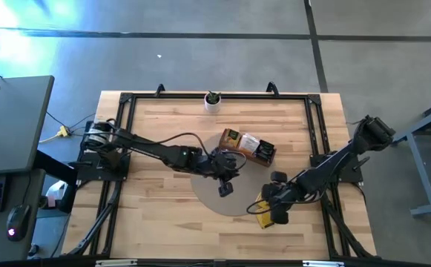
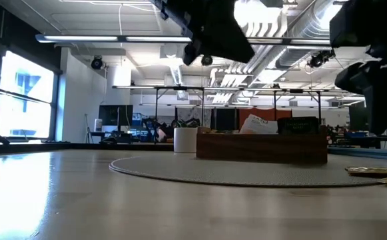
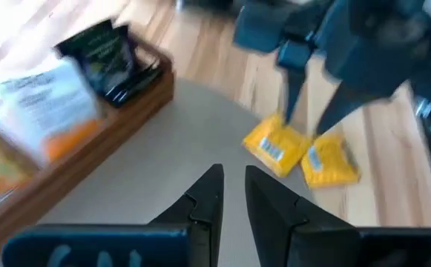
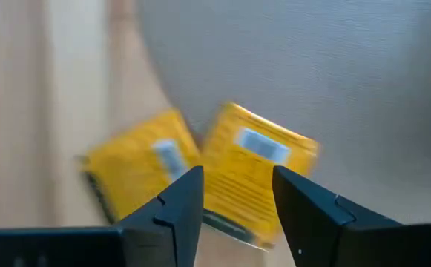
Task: Pick & Place Tea
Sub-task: Put the top yellow tea bag into the left section of the wooden organizer
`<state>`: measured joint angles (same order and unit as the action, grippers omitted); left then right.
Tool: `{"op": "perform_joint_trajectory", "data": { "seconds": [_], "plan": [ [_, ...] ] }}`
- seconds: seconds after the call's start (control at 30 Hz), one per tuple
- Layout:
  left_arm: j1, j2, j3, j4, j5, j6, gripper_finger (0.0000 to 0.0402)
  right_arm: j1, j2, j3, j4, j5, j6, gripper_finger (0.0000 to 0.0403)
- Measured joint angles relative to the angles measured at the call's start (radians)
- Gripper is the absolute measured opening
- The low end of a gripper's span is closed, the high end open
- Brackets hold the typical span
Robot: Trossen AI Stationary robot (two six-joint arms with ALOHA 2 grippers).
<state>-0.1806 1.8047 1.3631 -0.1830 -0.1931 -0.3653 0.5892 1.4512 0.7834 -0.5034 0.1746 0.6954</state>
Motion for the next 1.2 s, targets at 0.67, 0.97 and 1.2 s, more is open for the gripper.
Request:
{"op": "perform_joint_trajectory", "data": {
  "seconds": [0.67, 0.97, 1.2],
  "plan": [
    [-0.104, 0.323, 0.082, 0.349, 0.056, 0.414, 0.0057, -0.027, 0.001, -0.145, -0.106, 0.035, 0.281, 0.0117],
    [-0.101, 0.460, 0.333, 0.196, 0.044, 0.414, 0.0057, -0.017, 0.000, -0.184, 0.024, 0.015, 0.346, 0.0117],
    [-0.082, 0.462, 0.381, 0.146, 0.084, 0.413, 0.0057, -0.014, 0.001, -0.183, 0.088, -0.005, 0.339, 0.0116]
  ]
}}
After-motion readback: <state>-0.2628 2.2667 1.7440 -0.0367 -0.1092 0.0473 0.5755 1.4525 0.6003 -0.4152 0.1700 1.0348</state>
